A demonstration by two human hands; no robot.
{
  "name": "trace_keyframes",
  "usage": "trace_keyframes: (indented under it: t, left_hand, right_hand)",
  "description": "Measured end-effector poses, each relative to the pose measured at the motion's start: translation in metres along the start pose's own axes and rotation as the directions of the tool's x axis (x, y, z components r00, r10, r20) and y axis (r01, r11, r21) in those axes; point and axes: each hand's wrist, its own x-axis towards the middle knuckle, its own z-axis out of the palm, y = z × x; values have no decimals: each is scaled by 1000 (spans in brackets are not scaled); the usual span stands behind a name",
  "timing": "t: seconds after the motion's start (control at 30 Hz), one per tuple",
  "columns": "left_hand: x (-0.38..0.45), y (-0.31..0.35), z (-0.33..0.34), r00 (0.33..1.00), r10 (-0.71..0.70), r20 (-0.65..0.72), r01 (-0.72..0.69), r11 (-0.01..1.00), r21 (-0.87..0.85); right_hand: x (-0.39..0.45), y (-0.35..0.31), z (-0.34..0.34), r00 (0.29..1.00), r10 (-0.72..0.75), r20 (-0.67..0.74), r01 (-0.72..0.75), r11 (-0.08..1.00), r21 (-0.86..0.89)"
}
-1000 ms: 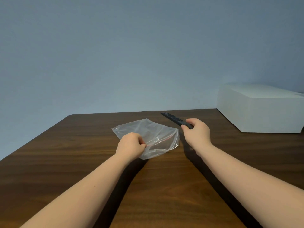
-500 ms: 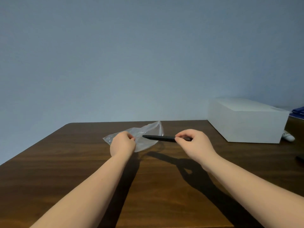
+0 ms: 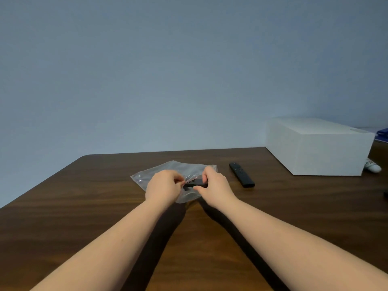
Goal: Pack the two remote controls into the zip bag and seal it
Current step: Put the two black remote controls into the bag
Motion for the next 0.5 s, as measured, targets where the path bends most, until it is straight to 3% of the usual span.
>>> trace_keyframes:
  t: [0.17, 0.4, 0.5]
  left_hand:
    - [1, -14, -1, 999, -20, 30, 19, 1000, 14]
    - [0, -38, 0, 996, -63, 58, 63, 998, 15]
    - [1, -44, -1, 995, -71, 65, 71, 997, -3]
  right_hand:
    - [2, 6, 15, 985, 27, 169, -29, 1000, 12]
    - [16, 17, 7, 904, -9, 427, -15, 999, 53]
    - [25, 17, 8, 918, -72, 391, 94, 995, -37]
